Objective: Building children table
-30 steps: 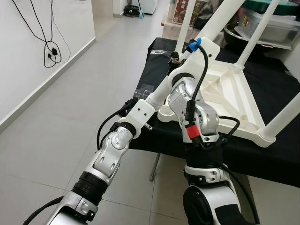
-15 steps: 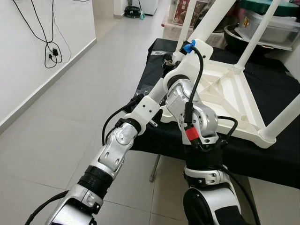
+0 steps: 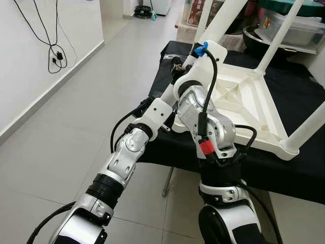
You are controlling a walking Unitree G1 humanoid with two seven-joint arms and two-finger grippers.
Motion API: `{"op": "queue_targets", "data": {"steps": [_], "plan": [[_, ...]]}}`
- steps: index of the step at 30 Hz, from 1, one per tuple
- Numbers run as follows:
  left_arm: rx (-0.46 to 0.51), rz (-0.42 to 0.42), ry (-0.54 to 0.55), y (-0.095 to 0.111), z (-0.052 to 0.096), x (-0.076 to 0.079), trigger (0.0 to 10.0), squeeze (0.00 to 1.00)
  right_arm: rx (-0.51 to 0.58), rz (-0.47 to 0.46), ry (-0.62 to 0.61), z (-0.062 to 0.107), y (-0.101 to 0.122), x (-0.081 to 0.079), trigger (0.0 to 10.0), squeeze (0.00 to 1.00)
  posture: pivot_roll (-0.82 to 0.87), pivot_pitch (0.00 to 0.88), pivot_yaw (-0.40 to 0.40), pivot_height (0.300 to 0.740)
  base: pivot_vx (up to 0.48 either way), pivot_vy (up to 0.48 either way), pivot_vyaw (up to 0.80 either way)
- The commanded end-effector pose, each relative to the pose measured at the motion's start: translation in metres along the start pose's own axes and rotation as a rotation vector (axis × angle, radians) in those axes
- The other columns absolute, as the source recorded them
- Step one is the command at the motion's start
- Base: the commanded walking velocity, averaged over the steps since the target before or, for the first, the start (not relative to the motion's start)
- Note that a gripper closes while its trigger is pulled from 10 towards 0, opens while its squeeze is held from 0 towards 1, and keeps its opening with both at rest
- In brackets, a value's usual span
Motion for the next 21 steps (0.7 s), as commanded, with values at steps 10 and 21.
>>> {"op": "queue_targets", "data": {"steps": [10,21], "plan": [[0.024,0.029,0.000,0.0025,-0.0001,0.0007,0.0,0.00,-0.099,-0.073,0.071,0.0128,-0.0296,-0.0206,10.0,0.00,0.06,0.085,-0.113,0.740,0.000,0.000,0.00],[0.018,0.021,-0.006,-0.0003,0.0035,0.0017,10.0,0.00,-0.073,0.002,0.101,0.0140,-0.0317,-0.0205,10.0,0.00,0.06,0.083,-0.115,0.740,0.000,0.000,0.00]]}}
Point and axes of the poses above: a point about 5 cm out from each wrist's last joint towards the gripper, its own z axis pointing back from the gripper into the wrist, its own y axis along the axis of the wrist's last joint, x = y × z, the point moved 3 cm from there along -z, pointing out of the wrist towards the gripper, and after that the axes turned 3 degrees about z, right-handed, at the moved point
